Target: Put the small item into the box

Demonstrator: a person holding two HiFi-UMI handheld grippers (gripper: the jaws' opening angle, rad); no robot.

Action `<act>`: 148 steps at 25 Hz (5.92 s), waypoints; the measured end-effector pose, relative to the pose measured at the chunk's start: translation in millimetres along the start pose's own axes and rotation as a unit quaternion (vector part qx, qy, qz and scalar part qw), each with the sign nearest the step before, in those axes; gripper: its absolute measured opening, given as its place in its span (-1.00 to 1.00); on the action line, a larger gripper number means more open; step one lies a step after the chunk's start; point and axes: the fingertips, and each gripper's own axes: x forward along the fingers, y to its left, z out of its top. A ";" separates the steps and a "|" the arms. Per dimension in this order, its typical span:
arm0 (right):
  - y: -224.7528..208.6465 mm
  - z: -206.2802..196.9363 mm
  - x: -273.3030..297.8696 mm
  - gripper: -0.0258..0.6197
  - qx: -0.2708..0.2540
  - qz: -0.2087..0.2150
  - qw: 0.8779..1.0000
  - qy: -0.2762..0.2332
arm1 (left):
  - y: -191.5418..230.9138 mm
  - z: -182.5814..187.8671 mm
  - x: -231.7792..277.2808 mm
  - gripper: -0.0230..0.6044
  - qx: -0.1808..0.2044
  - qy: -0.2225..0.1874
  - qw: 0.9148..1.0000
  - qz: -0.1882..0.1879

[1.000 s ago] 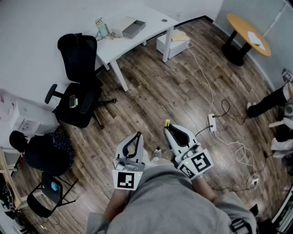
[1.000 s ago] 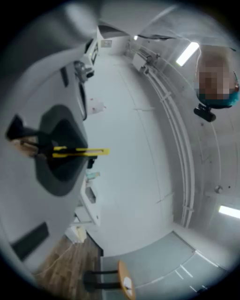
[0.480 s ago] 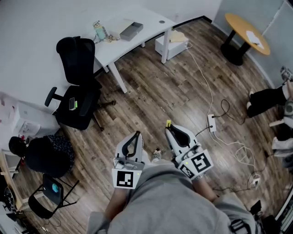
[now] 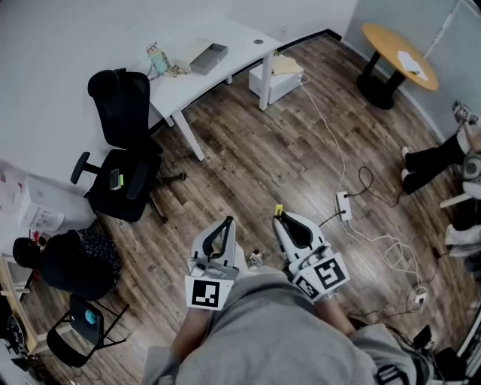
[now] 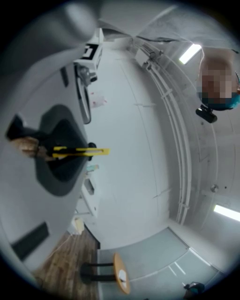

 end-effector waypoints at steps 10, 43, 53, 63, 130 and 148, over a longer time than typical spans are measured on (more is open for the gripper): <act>-23.4 8.5 32.1 -0.70 0.003 -0.008 1.000 -0.004 | 21.3 -4.8 36.4 -0.82 -0.009 -0.005 1.000 -0.015; -107.3 38.4 251.5 -0.70 0.017 -0.064 0.998 0.011 | 195.6 -9.0 211.0 -0.82 -0.024 -0.001 0.997 -0.069; -106.5 37.4 306.2 -0.70 0.014 -0.057 0.998 0.016 | 242.8 -13.9 232.6 -0.82 -0.026 -0.002 0.997 -0.066; -115.9 37.0 326.4 -0.70 0.017 -0.060 0.998 0.020 | 262.9 -16.1 240.8 -0.82 -0.023 -0.002 0.998 -0.059; -430.0 112.3 477.4 -0.70 0.047 0.094 0.993 0.048 | 270.4 -18.7 562.6 -0.82 0.002 0.017 0.994 0.104; -468.9 117.5 570.2 -0.70 0.039 0.085 0.993 0.072 | 342.7 -36.6 636.6 -0.82 -0.028 0.023 0.994 0.101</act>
